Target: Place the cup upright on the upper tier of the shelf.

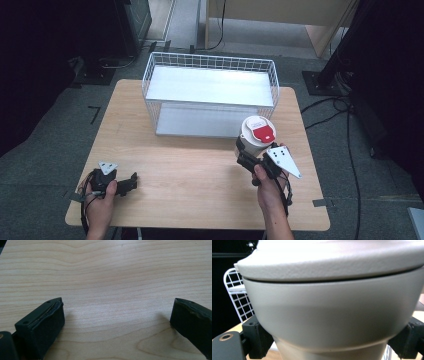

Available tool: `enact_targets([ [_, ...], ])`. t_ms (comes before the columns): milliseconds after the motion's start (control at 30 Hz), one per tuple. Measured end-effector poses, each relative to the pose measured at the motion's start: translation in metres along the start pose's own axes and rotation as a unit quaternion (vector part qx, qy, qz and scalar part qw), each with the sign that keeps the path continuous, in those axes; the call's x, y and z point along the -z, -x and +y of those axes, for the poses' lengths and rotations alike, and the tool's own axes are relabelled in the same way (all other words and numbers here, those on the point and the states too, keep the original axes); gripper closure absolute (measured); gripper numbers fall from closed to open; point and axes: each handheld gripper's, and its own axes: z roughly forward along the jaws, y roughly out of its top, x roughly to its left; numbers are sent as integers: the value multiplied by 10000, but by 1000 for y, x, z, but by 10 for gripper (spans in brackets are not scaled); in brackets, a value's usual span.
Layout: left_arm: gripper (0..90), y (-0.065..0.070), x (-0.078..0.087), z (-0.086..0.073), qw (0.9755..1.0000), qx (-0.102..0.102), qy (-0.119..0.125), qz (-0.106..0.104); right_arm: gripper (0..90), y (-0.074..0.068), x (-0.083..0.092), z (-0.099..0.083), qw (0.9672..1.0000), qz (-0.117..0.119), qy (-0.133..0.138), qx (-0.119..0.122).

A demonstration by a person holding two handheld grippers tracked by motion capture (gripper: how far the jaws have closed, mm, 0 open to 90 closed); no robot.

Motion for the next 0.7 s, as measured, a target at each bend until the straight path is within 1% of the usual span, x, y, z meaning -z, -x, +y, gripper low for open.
enact_targets([
  [133, 0, 0, 0, 0, 10000, -8, -3, 4, 100, -3, -3, 7, 10000, 31, 62, 7],
  [233, 0, 0, 0, 0, 10000, -15, -9, 4, 100, -6, -9, 16, 9999, 40, 121, 58],
  [300, 0, 0, 0, 0, 10000, -14, -8, 4, 100, -7, -10, 19, 9998, 52, 146, 80],
  [400, 0, 0, 0, 0, 10000, -14, -6, 4, 100, -11, -16, 28, 9997, 60, 207, 116],
  [433, 0, 0, 0, 0, 10000, -15, -12, 2, 100, -11, -16, 28, 9997, 60, 207, 116],
  [467, 0, 0, 0, 0, 10000, -15, -14, 2, 100, -12, -19, 32, 9996, 75, 242, 145],
  [500, 0, 0, 0, 0, 10000, -15, -15, 1, 100, -12, -19, 32, 9996, 75, 242, 145],
  [533, 0, 0, 0, 0, 10000, -15, -15, 1, 100, -13, -22, 38, 9994, 65, 283, 185],
  [567, 0, 0, 0, 0, 10000, -15, -15, 1, 100, -13, -22, 38, 9994, 65, 283, 185],
  [600, 0, 0, 0, 0, 10000, -16, -15, 2, 100, -14, -25, 44, 9992, 71, 333, 188],
  [633, 0, 0, 0, 0, 10000, -16, -15, 2, 100, -14, -25, 44, 9992, 71, 333, 188],
  [700, 0, 0, 0, 0, 10000, -15, -13, 1, 100, -15, -29, 50, 9991, 54, 373, 186],
])
